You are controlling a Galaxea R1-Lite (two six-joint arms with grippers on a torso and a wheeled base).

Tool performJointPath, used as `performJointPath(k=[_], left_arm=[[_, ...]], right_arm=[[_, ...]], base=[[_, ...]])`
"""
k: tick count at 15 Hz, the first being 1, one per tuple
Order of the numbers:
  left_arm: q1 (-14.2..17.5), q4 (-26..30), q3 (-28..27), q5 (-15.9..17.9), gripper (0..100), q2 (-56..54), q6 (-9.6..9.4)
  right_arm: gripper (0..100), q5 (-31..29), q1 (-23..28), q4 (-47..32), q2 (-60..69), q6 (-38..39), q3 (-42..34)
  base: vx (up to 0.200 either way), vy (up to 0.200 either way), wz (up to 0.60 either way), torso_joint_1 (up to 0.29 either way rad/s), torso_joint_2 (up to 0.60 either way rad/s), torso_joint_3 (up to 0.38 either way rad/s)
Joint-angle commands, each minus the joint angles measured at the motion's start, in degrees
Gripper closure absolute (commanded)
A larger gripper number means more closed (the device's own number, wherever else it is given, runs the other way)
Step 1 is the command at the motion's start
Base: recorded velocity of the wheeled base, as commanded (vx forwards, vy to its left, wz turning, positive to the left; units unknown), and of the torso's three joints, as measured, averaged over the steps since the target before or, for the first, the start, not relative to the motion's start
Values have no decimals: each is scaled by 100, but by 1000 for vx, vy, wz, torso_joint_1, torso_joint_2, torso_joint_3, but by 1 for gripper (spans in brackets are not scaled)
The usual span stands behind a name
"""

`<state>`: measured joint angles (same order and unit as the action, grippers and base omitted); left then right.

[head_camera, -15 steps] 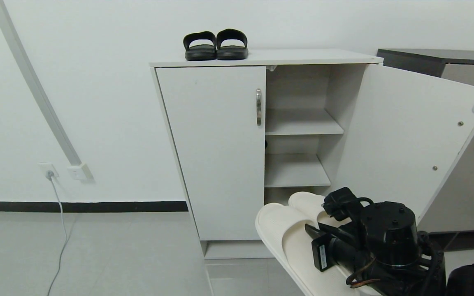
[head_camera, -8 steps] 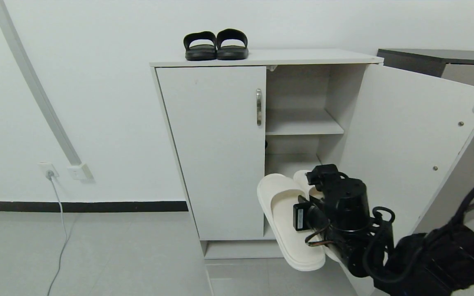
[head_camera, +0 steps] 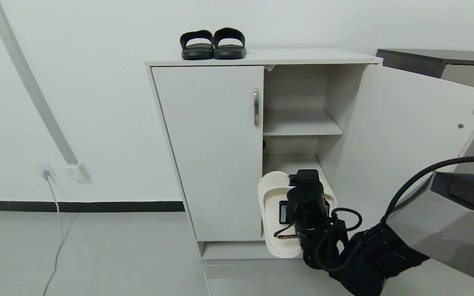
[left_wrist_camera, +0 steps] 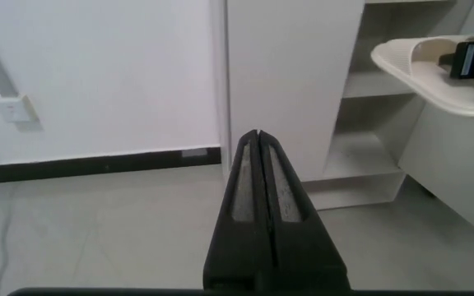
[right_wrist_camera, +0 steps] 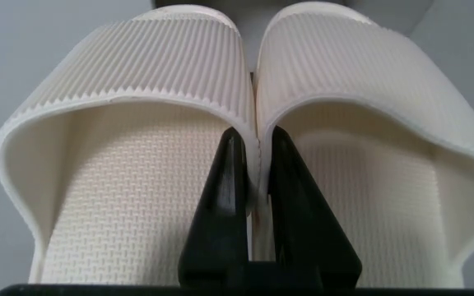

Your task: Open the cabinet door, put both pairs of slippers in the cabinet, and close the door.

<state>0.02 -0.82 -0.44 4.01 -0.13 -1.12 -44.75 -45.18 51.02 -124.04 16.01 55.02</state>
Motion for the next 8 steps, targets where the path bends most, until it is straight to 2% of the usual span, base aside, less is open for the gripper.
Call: performJointPath(k=[1, 2, 8], left_arm=[[6, -6, 0, 3, 100, 13, -2], [6, -6, 0, 3, 100, 13, -2], [6, -6, 0, 3, 100, 13, 15]], right_arm=[[100, -16, 0, -4, -77, -10, 0], [100, -25, -9, -4, -77, -10, -8], [100, 54, -52, 277, -305, 8, -140]], base=[[0, -200, 0, 7, -2, 2], [0, -200, 0, 2, -2, 2], [0, 0, 0, 0, 0, 0]])
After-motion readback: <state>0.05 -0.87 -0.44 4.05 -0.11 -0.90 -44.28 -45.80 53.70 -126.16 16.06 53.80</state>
